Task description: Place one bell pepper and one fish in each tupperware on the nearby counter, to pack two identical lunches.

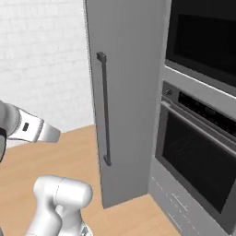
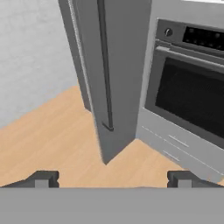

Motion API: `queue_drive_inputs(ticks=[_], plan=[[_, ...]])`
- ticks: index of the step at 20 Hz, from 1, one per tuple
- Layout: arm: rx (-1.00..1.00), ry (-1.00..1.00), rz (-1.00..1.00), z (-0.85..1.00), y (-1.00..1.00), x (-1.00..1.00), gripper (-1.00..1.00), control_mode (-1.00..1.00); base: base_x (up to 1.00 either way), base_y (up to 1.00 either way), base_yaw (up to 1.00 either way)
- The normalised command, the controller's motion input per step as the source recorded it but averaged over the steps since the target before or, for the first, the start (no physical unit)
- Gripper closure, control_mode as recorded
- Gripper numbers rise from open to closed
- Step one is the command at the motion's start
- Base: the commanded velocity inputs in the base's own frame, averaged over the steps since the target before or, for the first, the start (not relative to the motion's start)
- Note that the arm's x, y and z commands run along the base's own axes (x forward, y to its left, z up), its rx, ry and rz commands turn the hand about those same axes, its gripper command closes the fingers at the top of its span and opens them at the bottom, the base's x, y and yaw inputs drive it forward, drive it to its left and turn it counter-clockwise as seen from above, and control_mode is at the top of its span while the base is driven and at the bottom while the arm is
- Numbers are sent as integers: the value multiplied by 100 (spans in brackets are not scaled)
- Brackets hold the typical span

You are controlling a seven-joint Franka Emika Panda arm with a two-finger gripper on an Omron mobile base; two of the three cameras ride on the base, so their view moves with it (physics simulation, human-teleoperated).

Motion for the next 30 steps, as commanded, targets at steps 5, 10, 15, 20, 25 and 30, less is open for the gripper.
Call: queue_drive_inputs(ticks=[5, 10, 15, 20, 25, 30], plan=[[0, 0, 0, 0, 0, 0, -100, 100, 0, 99, 72], [0, 0, 0, 0, 0, 0, -100, 100, 55, 100, 47], [0, 0, 0, 0, 0, 0, -100, 100, 100, 100, 22], [0, 0, 0, 0, 0, 0, -100, 100, 100, 100, 8], [0, 0, 0, 0, 0, 0, -100, 100, 100, 60, -14], [0, 0, 0, 0, 0, 0, -100, 100, 100, 34, -41]])
